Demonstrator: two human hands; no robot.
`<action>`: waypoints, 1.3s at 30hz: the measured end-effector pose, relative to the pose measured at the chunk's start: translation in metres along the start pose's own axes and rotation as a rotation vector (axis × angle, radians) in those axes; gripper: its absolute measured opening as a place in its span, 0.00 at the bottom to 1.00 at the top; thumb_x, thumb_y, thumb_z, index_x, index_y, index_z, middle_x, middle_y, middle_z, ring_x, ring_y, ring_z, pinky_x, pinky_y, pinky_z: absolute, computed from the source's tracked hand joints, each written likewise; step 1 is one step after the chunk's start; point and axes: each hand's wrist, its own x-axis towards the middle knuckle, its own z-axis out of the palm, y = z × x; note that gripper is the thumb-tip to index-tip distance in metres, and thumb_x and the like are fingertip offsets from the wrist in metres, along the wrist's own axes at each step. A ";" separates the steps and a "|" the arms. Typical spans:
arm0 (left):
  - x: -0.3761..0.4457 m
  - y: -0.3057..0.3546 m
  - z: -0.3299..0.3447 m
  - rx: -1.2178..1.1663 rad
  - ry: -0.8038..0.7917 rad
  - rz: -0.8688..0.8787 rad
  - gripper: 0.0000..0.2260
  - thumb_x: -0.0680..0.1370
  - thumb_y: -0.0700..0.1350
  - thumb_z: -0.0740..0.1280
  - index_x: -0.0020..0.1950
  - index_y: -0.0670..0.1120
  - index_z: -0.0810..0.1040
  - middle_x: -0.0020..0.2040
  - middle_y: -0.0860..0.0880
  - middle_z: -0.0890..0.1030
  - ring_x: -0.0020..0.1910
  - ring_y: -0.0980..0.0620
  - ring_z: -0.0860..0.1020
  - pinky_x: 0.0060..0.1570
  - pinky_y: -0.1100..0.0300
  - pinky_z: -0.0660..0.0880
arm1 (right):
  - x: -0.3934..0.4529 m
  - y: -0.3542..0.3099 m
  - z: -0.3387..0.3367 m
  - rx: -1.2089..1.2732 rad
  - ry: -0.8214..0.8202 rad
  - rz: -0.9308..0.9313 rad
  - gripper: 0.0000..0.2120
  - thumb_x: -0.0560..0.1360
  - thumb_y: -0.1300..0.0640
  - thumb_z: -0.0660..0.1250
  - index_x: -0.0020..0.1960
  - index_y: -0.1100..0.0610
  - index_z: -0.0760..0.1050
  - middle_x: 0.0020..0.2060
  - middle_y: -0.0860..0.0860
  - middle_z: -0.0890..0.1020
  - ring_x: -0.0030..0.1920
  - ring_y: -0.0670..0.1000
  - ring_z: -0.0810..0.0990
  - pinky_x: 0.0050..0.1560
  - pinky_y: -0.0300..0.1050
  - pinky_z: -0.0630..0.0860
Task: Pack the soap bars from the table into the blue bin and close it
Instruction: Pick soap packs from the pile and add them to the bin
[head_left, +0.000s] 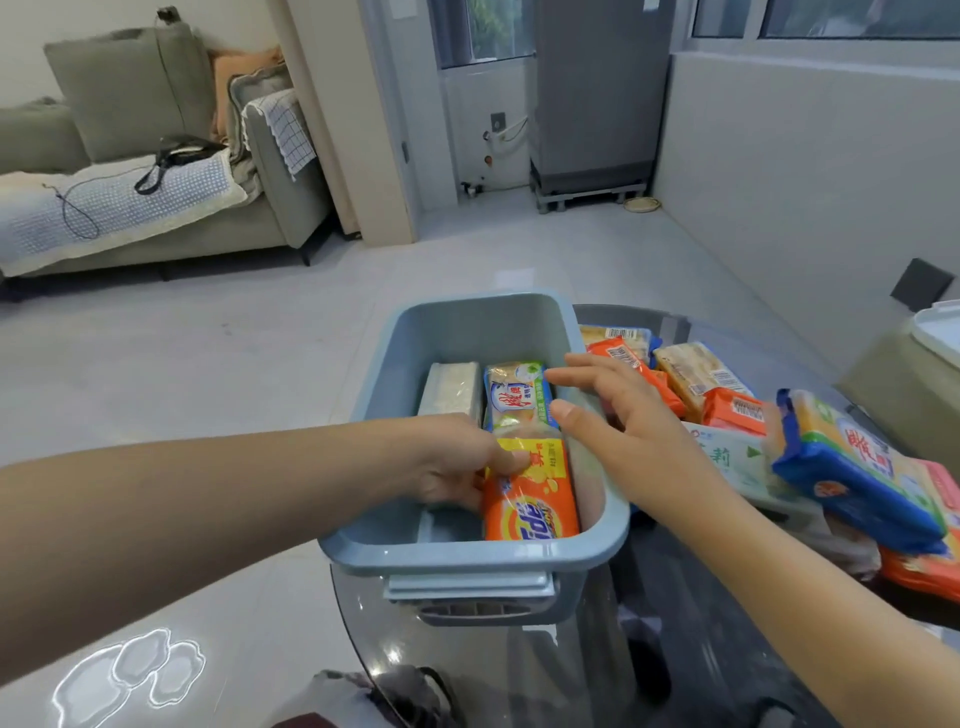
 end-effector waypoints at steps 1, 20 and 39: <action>0.002 -0.001 0.001 0.037 0.017 -0.007 0.12 0.76 0.37 0.65 0.59 0.38 0.72 0.55 0.40 0.80 0.53 0.43 0.78 0.56 0.45 0.75 | 0.000 0.000 0.000 0.010 -0.003 0.004 0.15 0.74 0.51 0.63 0.60 0.44 0.72 0.60 0.37 0.68 0.67 0.46 0.64 0.67 0.55 0.64; 0.005 -0.001 0.020 0.140 0.058 -0.031 0.19 0.79 0.53 0.61 0.66 0.44 0.68 0.58 0.45 0.79 0.52 0.47 0.79 0.57 0.49 0.74 | -0.004 0.008 -0.007 -0.017 -0.090 0.004 0.27 0.76 0.52 0.62 0.73 0.43 0.56 0.72 0.37 0.56 0.64 0.32 0.52 0.64 0.36 0.54; -0.042 0.039 0.054 0.311 0.436 0.713 0.06 0.78 0.53 0.60 0.46 0.56 0.75 0.45 0.57 0.79 0.43 0.62 0.77 0.34 0.70 0.70 | -0.017 0.030 -0.063 0.156 0.063 -0.034 0.18 0.74 0.61 0.66 0.59 0.42 0.72 0.53 0.42 0.80 0.55 0.39 0.78 0.57 0.43 0.77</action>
